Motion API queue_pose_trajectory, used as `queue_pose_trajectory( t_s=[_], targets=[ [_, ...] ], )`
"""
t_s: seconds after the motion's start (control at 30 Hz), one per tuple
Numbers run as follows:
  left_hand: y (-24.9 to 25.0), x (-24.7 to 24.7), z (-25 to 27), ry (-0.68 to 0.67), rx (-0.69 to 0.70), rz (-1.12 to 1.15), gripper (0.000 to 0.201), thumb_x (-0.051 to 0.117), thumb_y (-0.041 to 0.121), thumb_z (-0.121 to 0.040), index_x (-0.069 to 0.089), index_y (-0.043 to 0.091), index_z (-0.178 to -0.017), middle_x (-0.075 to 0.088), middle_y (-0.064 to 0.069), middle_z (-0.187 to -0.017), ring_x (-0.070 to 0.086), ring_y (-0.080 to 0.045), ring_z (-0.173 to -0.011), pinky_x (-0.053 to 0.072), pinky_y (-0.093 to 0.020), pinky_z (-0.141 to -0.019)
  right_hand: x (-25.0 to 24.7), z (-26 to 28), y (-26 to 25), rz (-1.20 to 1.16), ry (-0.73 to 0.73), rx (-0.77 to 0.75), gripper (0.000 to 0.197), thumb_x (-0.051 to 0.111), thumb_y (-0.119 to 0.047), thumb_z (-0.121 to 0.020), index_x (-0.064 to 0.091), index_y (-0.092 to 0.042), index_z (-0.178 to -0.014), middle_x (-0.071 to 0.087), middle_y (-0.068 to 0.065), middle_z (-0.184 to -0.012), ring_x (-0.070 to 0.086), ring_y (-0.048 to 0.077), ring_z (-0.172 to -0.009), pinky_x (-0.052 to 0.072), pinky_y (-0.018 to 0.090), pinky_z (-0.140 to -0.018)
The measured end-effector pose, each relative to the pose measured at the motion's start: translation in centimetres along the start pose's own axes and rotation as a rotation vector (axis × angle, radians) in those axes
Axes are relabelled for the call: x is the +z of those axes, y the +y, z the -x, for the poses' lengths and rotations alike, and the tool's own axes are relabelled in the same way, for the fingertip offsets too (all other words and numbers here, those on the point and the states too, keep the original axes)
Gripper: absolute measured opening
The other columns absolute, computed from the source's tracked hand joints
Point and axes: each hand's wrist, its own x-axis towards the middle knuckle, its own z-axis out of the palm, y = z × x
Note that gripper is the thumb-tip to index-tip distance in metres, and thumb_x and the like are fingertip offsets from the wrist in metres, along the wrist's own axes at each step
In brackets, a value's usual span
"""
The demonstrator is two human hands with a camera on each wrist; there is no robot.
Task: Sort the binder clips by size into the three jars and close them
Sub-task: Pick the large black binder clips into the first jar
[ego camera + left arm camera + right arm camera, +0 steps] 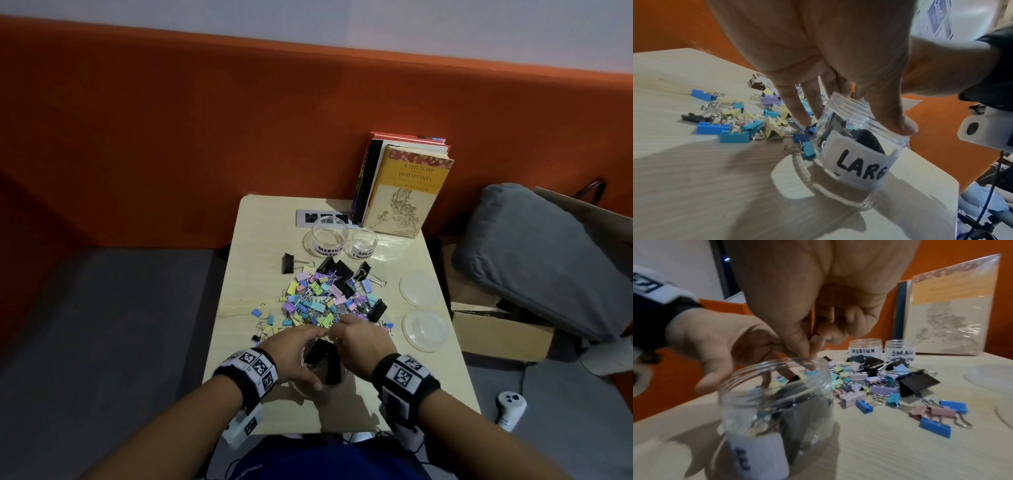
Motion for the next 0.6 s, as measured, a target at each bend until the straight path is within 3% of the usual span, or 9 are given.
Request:
queue_pose_trajectory(
  t_s=[0.13,0.23,0.33,0.4,0.47,0.6],
  targets=[
    [-0.1,0.2,0.1,0.029,0.013,0.02,0.097,0.09,0.039,-0.065,0.038,0.037,-0.147,0.047,0.012,-0.145,0.048,-0.012,-0.129,0.037,-0.029,-0.107,0.3,-0.6,4.0,-0.255,0.071,0.277,0.016,0.05,-0.014,-0.091,0.062,-0.025,-0.09,0.062,-0.006,-0.097,0.057,0.014,-0.085,0.047,0.026,-0.072],
    [-0.1,0.1,0.1,0.019,0.008,-0.001,0.1,0.089,0.039,-0.066,0.033,0.038,-0.149,0.042,0.011,-0.15,0.044,-0.012,-0.133,0.036,-0.03,-0.11,0.3,-0.3,7.1,-0.335,0.045,0.434,0.014,0.057,-0.014,-0.087,0.059,-0.028,-0.086,0.063,-0.003,-0.095,0.057,0.016,-0.083,0.042,0.025,-0.068],
    [-0.1,0.1,0.1,0.014,0.01,-0.016,0.1,0.088,0.04,-0.068,0.032,0.039,-0.15,0.04,0.011,-0.152,0.042,-0.013,-0.135,0.035,-0.029,-0.11,0.3,-0.1,9.0,-0.327,0.044,0.497,0.02,0.061,-0.015,-0.088,0.055,-0.031,-0.098,0.052,-0.001,-0.106,0.055,0.018,-0.092,0.04,0.022,-0.07],
    [-0.2,0.1,0.0,0.011,0.01,-0.016,0.1,0.088,0.04,-0.068,0.032,0.039,-0.15,0.039,0.012,-0.152,0.041,-0.013,-0.135,0.034,-0.029,-0.111,0.5,-0.4,9.7,-0.321,0.024,0.548,0.035,0.06,-0.015,-0.09,0.052,-0.027,-0.122,0.046,0.005,-0.122,0.056,0.023,-0.107,0.046,0.026,-0.084],
    [-0.2,0.1,0.0,0.009,0.009,-0.018,0.099,0.088,0.039,-0.068,0.032,0.039,-0.15,0.039,0.012,-0.153,0.04,-0.013,-0.136,0.034,-0.03,-0.111,0.7,-1.0,10.1,-0.318,-0.005,0.584,0.057,0.063,-0.017,-0.09,0.04,-0.025,-0.142,0.038,0.009,-0.137,0.054,0.027,-0.116,0.046,0.031,-0.095],
    [-0.1,0.1,0.0,0.006,0.006,-0.009,0.1,0.089,0.041,-0.067,0.032,0.04,-0.15,0.039,0.012,-0.152,0.041,-0.013,-0.136,0.035,-0.03,-0.112,1.0,-2.2,10.3,-0.292,-0.038,0.552,0.064,0.065,-0.025,-0.09,0.038,-0.024,-0.148,0.04,0.009,-0.141,0.049,0.027,-0.125,0.042,0.033,-0.103]
  ],
)
